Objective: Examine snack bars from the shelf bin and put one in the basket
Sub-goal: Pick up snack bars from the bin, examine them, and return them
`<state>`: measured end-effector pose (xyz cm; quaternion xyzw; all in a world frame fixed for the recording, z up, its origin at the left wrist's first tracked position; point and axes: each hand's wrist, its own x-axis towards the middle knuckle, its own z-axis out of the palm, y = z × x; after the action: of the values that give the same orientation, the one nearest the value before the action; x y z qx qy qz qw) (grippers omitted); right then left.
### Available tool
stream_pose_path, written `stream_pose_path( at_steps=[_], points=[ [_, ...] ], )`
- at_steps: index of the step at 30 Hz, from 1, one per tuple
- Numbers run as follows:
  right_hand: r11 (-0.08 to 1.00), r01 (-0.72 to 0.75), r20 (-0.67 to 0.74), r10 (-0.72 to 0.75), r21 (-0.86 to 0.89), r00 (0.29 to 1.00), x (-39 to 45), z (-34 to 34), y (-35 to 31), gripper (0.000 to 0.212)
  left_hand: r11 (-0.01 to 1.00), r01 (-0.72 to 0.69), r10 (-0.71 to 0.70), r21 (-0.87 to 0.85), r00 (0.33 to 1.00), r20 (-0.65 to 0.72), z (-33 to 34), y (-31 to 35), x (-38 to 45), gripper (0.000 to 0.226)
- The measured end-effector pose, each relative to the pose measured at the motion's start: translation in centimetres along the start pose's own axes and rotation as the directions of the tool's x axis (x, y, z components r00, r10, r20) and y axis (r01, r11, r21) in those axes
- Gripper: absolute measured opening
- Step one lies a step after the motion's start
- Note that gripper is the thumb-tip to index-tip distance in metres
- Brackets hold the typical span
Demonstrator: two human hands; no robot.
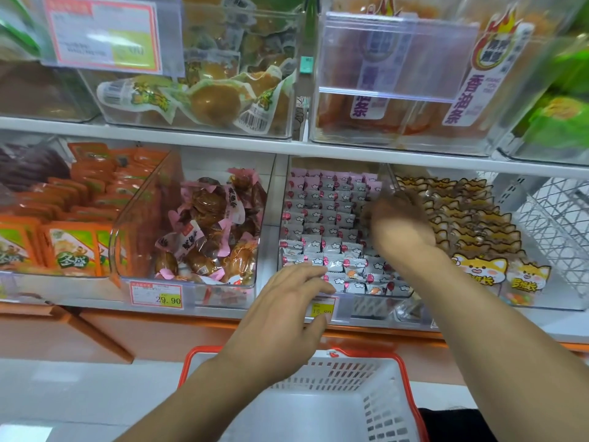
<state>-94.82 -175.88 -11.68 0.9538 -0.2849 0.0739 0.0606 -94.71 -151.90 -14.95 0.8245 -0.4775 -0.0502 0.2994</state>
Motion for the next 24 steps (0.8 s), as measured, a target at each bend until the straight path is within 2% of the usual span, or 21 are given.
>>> stream_pose_path(
  at_steps=[3,5,8,10,12,14,16,17,21,24],
  points=[
    [0.951,-0.022,-0.157,0.074,0.309,0.985,0.1,-0.4,0.5,0.023,1.0,0.016,-0.016,-0.026,1.0,-0.014,0.0,0.0,0.0,0.034],
    [0.887,-0.008,-0.3,0.164,0.461,0.94,-0.1,-0.7,1.0,0.014,0.998,0.033,-0.034,-0.05,0.999,-0.024,-0.2,0.1,0.0,0.033],
    [0.708,0.018,-0.362,0.339,0.706,0.868,-1.4,-1.5,1.5,0.007,0.99,0.071,-0.083,-0.126,0.992,-0.091,-0.5,0.4,0.0,0.032],
    [0.518,0.037,-0.31,0.451,0.855,0.837,-2.6,-2.2,1.1,0.006,0.956,0.136,-0.181,-0.259,0.971,-0.157,-0.9,0.7,0.0,0.031],
    [0.362,0.045,-0.229,0.483,0.931,0.845,-4.1,-2.9,0.4,0.009,0.849,0.194,-0.312,-0.491,0.935,-0.17,-1.3,1.0,0.3,0.03],
    [0.132,-0.011,-0.049,0.44,0.991,0.897,-5.9,-3.1,-0.8,0.01,0.697,0.223,-0.417,-0.682,0.899,-0.133,-1.6,1.1,0.7,0.033],
    [-0.131,-0.097,0.135,0.329,0.987,0.934,-7.7,-3.0,-2.2,0.009,0.567,0.243,-0.494,-0.787,0.865,-0.088,-1.9,1.1,1.0,0.032],
    [-0.203,-0.139,0.194,0.285,0.969,0.938,-8.4,-2.9,-2.7,0.009,0.515,0.245,-0.522,-0.822,0.85,-0.073,-2.0,1.0,1.1,0.028],
    [-0.364,-0.234,0.317,0.187,0.902,0.93,-9.2,-2.9,-3.2,0.009,0.382,0.24,-0.634,-0.892,0.77,-0.064,-1.9,0.2,1.5,0.02],
    [-0.363,-0.274,0.343,0.139,0.89,0.929,-9.0,-2.8,-2.7,0.009,0.292,0.211,-0.669,-0.933,0.742,-0.042,-2.0,-0.2,1.7,0.033]
  ],
)
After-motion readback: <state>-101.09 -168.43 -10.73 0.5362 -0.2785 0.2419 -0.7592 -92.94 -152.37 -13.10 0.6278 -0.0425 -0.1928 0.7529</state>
